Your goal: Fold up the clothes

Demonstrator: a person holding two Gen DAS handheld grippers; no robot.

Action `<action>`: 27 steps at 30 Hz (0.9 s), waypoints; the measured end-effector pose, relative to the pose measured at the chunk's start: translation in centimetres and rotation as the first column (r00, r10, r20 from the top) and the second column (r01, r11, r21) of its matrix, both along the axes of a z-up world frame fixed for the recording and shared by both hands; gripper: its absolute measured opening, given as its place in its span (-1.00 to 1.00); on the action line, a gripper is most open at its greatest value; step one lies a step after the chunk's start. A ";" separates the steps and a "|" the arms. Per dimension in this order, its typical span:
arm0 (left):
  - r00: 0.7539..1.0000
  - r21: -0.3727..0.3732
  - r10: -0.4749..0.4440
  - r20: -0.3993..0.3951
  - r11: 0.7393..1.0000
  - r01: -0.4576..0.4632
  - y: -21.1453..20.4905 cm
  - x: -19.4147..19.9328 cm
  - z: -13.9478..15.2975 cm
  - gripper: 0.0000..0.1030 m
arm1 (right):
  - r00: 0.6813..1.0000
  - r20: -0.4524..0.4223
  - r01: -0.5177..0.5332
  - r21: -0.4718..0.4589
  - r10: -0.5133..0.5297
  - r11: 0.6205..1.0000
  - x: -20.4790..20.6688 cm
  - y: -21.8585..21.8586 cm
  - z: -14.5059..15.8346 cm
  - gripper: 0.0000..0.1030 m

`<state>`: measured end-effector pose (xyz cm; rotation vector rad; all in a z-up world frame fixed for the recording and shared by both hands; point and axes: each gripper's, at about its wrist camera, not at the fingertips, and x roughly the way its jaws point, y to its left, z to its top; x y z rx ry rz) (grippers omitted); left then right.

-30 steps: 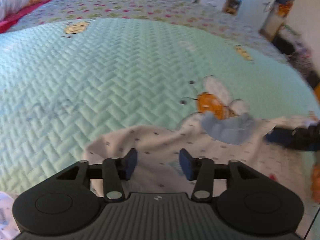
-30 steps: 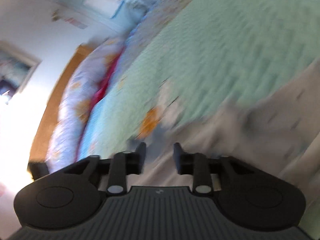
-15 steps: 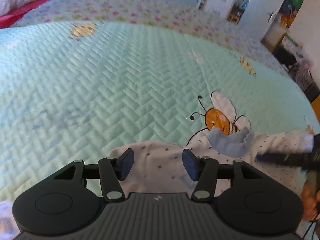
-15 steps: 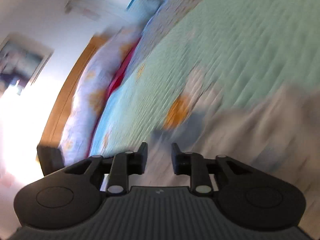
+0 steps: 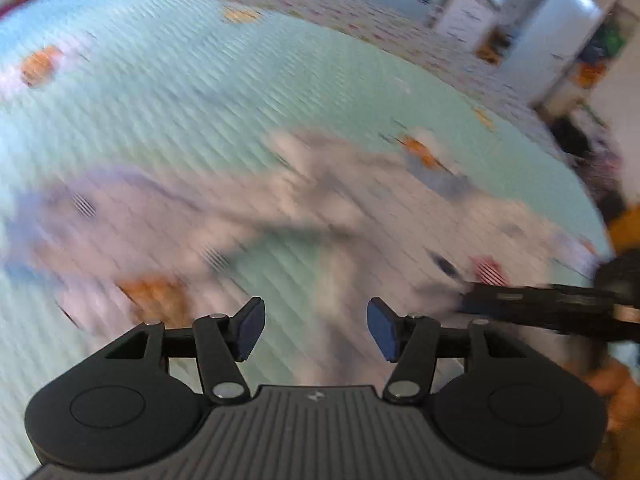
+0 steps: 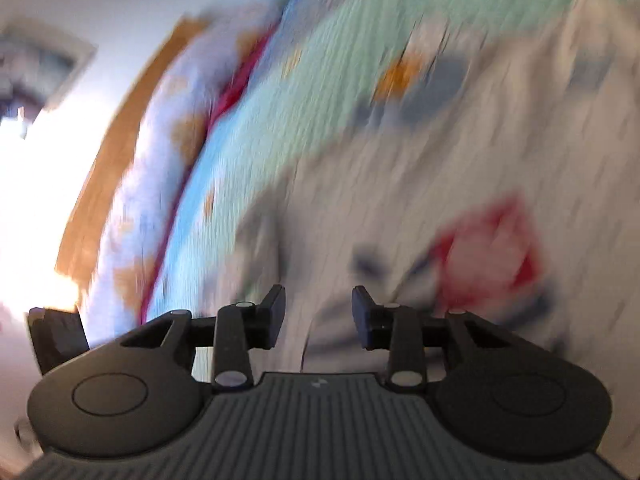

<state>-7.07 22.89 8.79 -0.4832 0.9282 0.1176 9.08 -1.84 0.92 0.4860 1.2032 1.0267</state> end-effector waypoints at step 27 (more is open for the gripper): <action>0.989 0.225 -0.070 -0.129 0.969 0.098 -8.5 -0.8 -4.0 0.76 | 0.990 0.042 0.139 -0.019 -0.138 0.990 10.3 7.0 -1.0 -0.51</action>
